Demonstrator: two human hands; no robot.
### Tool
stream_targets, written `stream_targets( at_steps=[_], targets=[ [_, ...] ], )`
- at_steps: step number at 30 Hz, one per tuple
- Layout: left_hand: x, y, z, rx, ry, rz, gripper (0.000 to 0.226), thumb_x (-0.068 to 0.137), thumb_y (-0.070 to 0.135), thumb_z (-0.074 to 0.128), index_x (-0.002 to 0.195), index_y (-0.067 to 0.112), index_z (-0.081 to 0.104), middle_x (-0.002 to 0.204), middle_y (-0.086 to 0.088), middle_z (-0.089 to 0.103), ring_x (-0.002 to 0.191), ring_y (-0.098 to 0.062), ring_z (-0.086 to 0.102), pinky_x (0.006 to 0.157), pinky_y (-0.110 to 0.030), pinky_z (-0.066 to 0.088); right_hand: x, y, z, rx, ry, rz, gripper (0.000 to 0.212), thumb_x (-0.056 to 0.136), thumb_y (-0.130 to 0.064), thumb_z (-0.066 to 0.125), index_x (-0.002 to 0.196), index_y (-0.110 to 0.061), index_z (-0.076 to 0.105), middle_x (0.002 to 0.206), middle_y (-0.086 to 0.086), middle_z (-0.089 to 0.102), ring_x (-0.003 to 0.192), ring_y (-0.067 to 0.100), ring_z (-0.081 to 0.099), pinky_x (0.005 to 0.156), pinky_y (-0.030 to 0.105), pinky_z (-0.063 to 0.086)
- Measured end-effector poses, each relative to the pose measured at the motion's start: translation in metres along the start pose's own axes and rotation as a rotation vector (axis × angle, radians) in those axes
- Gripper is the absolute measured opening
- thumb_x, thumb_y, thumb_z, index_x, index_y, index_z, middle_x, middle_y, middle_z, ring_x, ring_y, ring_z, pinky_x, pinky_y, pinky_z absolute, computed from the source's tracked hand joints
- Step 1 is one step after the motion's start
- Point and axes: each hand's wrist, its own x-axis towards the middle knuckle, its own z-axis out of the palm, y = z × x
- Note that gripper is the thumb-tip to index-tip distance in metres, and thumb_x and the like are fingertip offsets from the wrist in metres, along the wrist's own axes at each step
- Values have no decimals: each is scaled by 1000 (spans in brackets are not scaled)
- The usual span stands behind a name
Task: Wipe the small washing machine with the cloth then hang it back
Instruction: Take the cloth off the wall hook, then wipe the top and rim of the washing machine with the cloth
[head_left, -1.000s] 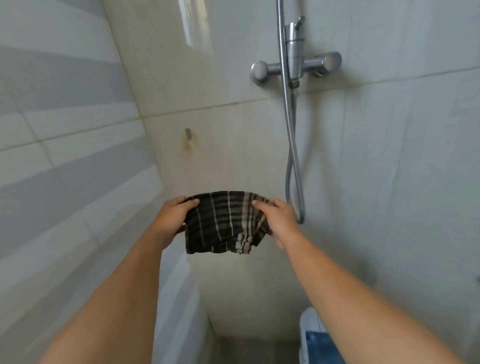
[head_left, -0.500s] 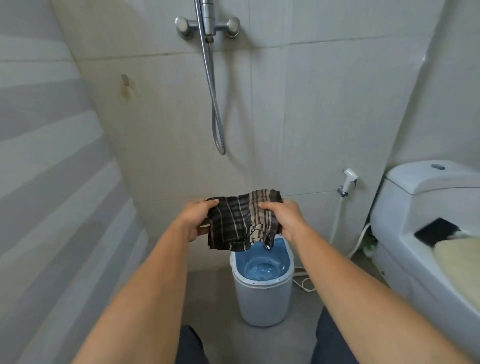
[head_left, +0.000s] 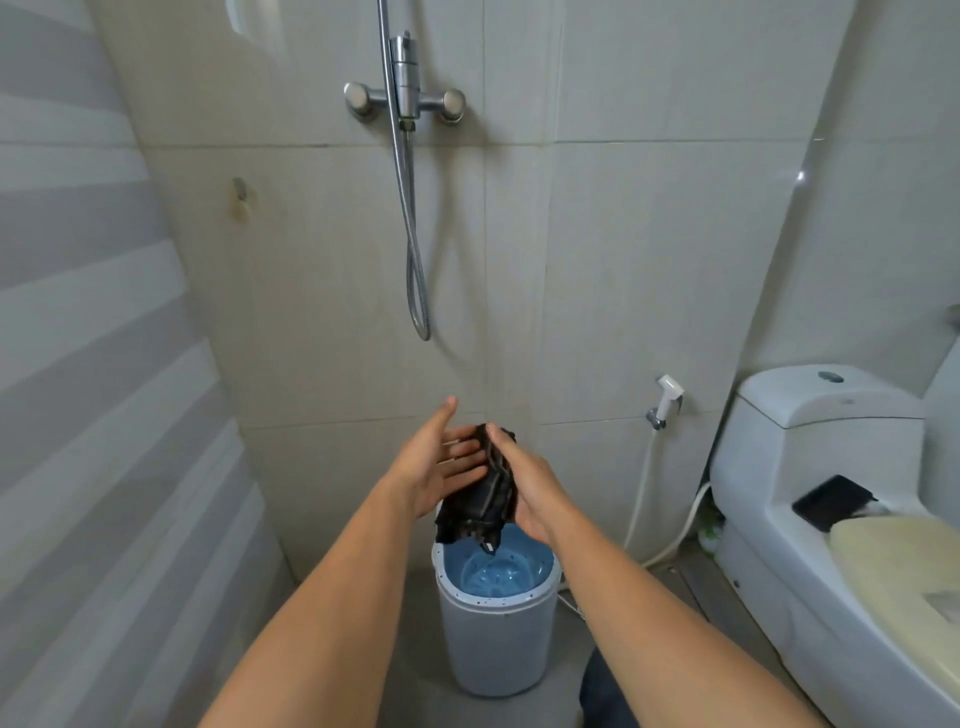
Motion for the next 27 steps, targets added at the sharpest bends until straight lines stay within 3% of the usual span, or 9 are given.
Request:
stream_targets(
  at_steps=[3,6,9,12,14,17,21,24,27],
  targets=[
    [3,3,0,-22,-72,-16,62,89,63,55,123,12,62,120,-16,68,114,-35,66,99,-49,53,6,13,-7,101,-91,65,50,89,-36,78,129,-8,66,120,23,73,113,36,71,105,54,51],
    [10,1,-9,34,65,87,46,95,54,53,120,16,63,115,-12,70,105,-29,71,89,-46,59,15,26,-16,154,-2,150,42,95,-25,69,131,-4,62,116,23,74,108,38,72,92,49,58],
    [15,-9,-18,372,307,209,25,95,39,60,100,15,68,98,-6,70,87,-18,67,83,-42,60,20,33,-22,222,45,224,40,99,-31,62,128,-4,62,115,22,74,110,38,71,94,49,55],
    [15,-29,-19,654,140,101,28,86,43,72,101,19,72,92,0,74,82,-15,70,78,-30,58,25,38,-26,277,30,242,41,101,-36,57,128,-5,64,119,22,73,115,38,68,106,52,49],
    [16,-42,-18,638,9,39,42,76,44,81,110,23,70,100,0,77,90,-15,75,82,-28,60,25,39,-27,298,8,242,43,103,-35,53,130,-4,65,122,22,72,118,38,67,108,52,48],
    [25,-57,-19,601,-19,85,55,69,30,89,118,25,63,106,-2,76,92,-16,75,86,-32,60,23,37,-29,253,-4,210,38,104,-31,55,123,-1,67,117,22,74,112,38,69,106,53,49],
    [27,-65,-14,497,56,116,55,75,7,81,125,14,58,108,-10,74,92,-25,75,80,-38,62,24,41,-36,-65,226,82,42,87,-38,77,115,-6,70,102,16,78,97,29,72,87,43,55],
    [28,-70,-12,228,81,46,51,75,7,80,121,8,57,101,-19,76,92,-38,74,85,-52,59,24,46,-40,-134,273,121,54,73,-58,82,106,-17,73,98,5,74,97,21,64,84,40,49],
    [26,-70,-8,285,50,20,40,77,24,79,112,11,65,97,-10,77,92,-28,72,79,-39,56,24,44,-45,-21,218,176,53,80,-55,78,112,-14,74,99,7,78,97,27,72,87,43,54]
  ],
)
